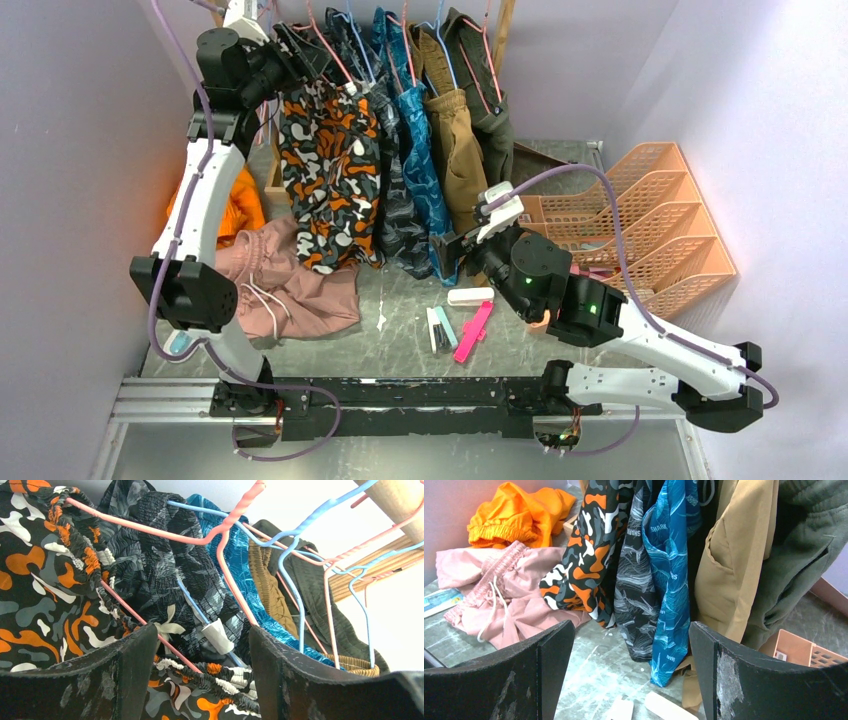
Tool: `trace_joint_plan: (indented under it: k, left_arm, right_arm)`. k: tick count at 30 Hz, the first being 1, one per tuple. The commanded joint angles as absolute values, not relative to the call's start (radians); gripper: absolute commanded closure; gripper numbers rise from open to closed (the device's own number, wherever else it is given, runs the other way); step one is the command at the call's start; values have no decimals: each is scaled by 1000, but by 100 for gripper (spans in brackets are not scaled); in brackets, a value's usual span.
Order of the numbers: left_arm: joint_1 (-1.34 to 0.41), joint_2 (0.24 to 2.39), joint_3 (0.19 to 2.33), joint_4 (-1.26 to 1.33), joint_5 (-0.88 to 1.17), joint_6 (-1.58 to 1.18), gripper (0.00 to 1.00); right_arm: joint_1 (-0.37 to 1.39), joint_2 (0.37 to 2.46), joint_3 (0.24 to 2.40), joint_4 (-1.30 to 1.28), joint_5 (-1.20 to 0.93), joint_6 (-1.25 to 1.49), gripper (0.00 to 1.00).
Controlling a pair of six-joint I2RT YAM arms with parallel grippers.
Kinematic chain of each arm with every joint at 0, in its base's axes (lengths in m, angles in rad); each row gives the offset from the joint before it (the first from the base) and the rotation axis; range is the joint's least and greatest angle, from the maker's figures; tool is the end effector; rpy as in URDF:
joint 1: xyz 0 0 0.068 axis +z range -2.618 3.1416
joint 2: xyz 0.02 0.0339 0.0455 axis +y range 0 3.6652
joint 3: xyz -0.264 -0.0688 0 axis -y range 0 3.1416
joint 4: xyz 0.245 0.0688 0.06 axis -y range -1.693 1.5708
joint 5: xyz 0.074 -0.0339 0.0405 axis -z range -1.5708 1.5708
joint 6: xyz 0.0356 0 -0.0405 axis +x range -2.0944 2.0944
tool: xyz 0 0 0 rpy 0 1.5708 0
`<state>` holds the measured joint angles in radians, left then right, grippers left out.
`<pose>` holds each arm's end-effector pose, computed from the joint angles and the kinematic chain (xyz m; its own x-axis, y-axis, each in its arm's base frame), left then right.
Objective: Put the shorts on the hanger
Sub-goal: Adjust the hanger on the clothesline.
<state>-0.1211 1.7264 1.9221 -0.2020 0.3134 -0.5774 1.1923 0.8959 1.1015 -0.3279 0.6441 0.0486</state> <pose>0.3932 -0.0589 0.4801 -0.2350 -0.4945 -0.8368 0.3493 0.7604 -0.5475 0.0880 0.1634 0.4159 -0.0704 -0.0720 -0.9949 -0.5200 0.8538 -0.0250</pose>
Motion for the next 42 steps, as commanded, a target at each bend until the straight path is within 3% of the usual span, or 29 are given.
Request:
trace_joint_plan:
  k: [1,9,19,31,35,40,42]
  left_arm:
    - [-117,1675,1900,-134,353,-614,29]
    - [-117,1528,1765,-130,239,-628,30]
    - [-116,1671,1945,-152,342,-685,30]
    - [-117,1783,2000,-51,429,-773,35]
    - [-117,1809,2006,-39,439,-790,44]
    - [-118,1820,1992,34,481,-816,79]
    - [-120,1830,2008,49,503,-823,87]
  right_arm:
    - [1190,880,1085,-339,660,59,11]
    - [1189,882,1069,-326,660,48,11]
    - [1190,881,1069,-332,653,57,11]
    - [1189,876,1064,-344,676,46,11]
    - [1190,877,1062,-341,679,39,11]
    - [1190,877,1055,-338,686,31,11]
    - [1190,879,1052,-336,687,30,11]
